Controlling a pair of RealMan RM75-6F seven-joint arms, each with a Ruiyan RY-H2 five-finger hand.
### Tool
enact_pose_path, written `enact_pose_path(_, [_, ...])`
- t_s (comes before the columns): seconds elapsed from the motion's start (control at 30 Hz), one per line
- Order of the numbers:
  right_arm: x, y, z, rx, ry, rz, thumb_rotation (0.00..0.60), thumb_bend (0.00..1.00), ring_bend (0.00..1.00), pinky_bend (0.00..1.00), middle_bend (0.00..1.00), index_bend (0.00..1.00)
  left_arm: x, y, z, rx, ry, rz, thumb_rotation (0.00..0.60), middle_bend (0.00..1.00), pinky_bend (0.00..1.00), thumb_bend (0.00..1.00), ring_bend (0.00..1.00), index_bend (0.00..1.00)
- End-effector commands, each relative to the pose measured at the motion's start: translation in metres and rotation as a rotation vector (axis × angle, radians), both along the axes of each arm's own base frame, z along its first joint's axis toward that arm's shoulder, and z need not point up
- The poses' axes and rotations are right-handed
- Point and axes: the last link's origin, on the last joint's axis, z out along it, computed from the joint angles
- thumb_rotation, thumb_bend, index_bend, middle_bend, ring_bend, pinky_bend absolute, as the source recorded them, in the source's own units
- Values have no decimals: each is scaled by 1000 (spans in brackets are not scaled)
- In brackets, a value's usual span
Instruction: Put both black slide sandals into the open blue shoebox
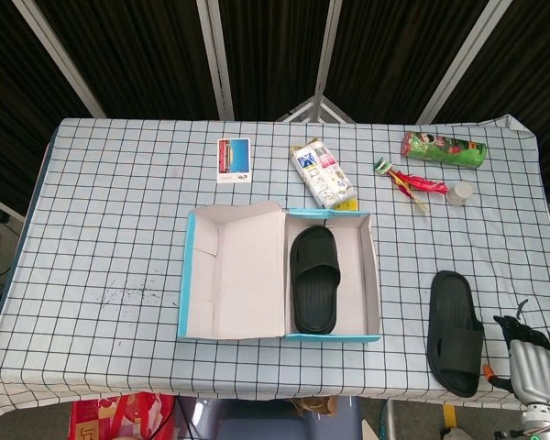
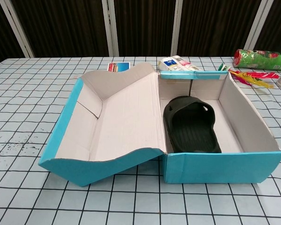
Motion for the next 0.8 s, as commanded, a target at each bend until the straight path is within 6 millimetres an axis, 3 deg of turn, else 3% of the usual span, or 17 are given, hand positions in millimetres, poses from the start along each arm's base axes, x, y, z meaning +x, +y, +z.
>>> enact_pose_path(0.03, [-1, 3, -5, 8, 1, -7, 600, 276, 151, 137, 142, 166, 0, 0, 0, -1, 0, 0, 600, 0, 131, 373, 0, 55])
enact_pose_path(0.27, [-1, 8, -18, 40, -4, -23, 600, 276, 130, 126, 131, 153, -1, 0, 0, 0, 0, 5, 600, 0, 131, 373, 0, 55])
enact_pose_path(0.6, [7, 19, -22, 108, 17, -29, 600, 191, 94, 112, 96, 83, -1, 1, 0, -2, 2, 10, 600, 0, 131, 374, 0, 55])
enact_pose_path(0.8, [6, 16, -31, 118, 25, -26, 600, 186, 94, 112, 93, 79, -2, 0, 0, 0, 3, 13, 600, 0, 131, 373, 0, 55])
